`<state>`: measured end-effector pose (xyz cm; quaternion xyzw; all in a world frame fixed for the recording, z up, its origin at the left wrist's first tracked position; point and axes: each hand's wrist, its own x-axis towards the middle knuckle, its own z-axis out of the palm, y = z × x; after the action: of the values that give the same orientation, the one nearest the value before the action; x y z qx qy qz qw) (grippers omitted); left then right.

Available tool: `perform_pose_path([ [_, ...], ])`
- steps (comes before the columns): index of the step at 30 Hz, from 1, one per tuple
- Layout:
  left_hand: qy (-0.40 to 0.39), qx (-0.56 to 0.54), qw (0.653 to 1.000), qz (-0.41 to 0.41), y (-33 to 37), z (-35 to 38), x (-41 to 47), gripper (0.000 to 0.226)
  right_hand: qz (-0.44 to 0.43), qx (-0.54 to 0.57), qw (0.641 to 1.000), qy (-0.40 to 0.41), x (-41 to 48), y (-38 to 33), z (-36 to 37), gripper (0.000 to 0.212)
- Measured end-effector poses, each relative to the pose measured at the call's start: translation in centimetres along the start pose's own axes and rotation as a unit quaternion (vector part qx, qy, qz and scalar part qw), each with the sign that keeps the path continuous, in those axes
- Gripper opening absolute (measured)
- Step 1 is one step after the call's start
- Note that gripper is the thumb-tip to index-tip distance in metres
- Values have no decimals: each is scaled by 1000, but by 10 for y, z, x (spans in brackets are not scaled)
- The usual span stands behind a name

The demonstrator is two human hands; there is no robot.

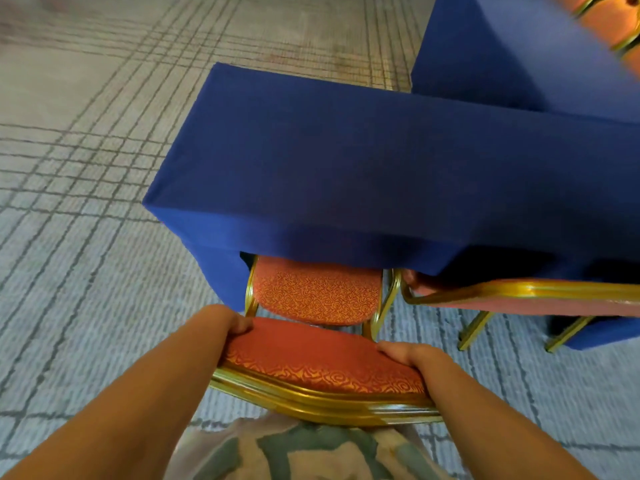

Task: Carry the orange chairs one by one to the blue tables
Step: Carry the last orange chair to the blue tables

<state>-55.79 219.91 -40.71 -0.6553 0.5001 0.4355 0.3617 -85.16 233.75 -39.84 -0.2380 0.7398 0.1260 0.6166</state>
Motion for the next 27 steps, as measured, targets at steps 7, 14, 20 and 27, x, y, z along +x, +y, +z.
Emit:
perform_pose_path([
  [7, 49, 60, 995, 70, 74, -75, 65, 69, 12, -2, 999, 46, 25, -59, -103, 48],
  [14, 63, 93, 992, 52, 109, -125, 68, 70, 20, -63, 996, 64, 56, -92, -146, 50],
  [20, 65, 102, 992, 32, 118, -133, 54, 62, 19, -76, 993, 83, 55, -101, -154, 51],
  [27, 105, 121, 985, 57, 114, -127, 45, 64, 22, -101, 988, 118, 10, -105, -149, 54],
])
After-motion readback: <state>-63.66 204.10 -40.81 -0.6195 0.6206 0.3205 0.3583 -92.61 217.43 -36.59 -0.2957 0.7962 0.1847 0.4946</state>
